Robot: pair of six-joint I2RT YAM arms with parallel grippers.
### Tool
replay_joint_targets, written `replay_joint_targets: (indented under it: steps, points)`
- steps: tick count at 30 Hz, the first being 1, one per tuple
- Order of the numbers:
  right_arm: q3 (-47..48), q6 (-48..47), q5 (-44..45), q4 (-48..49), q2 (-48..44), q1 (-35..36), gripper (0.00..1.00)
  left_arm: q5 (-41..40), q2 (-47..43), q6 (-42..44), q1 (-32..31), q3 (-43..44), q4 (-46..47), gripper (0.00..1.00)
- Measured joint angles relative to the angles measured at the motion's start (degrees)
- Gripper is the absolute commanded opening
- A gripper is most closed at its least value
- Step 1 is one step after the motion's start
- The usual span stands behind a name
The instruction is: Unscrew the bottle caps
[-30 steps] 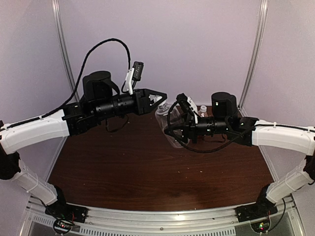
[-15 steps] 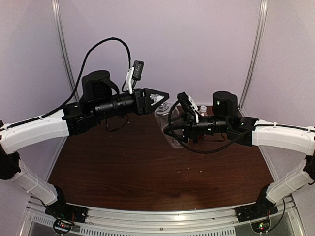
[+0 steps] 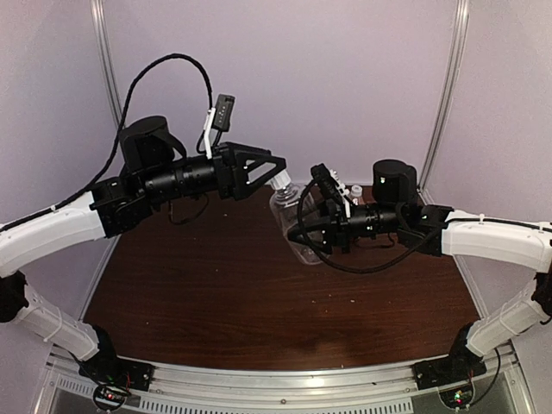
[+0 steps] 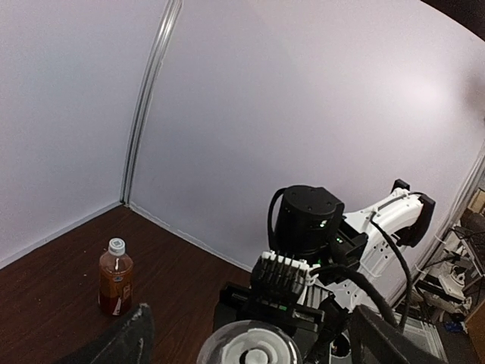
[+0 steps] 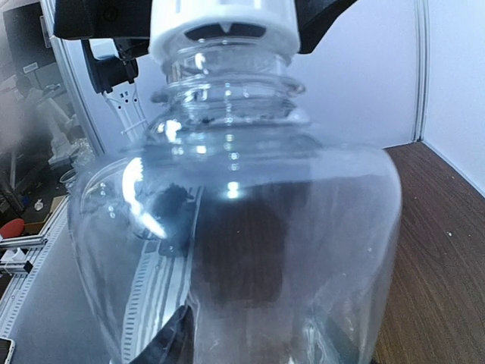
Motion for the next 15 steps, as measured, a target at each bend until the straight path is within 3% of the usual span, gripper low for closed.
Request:
replay_joint_targets:
  steps: [15]
  points:
    - [0.00,4.17,-15.93,3.96,1.36,0.00,0.45,25.81,0.94,10.01,3.41,-2.08,6.34,0.77]
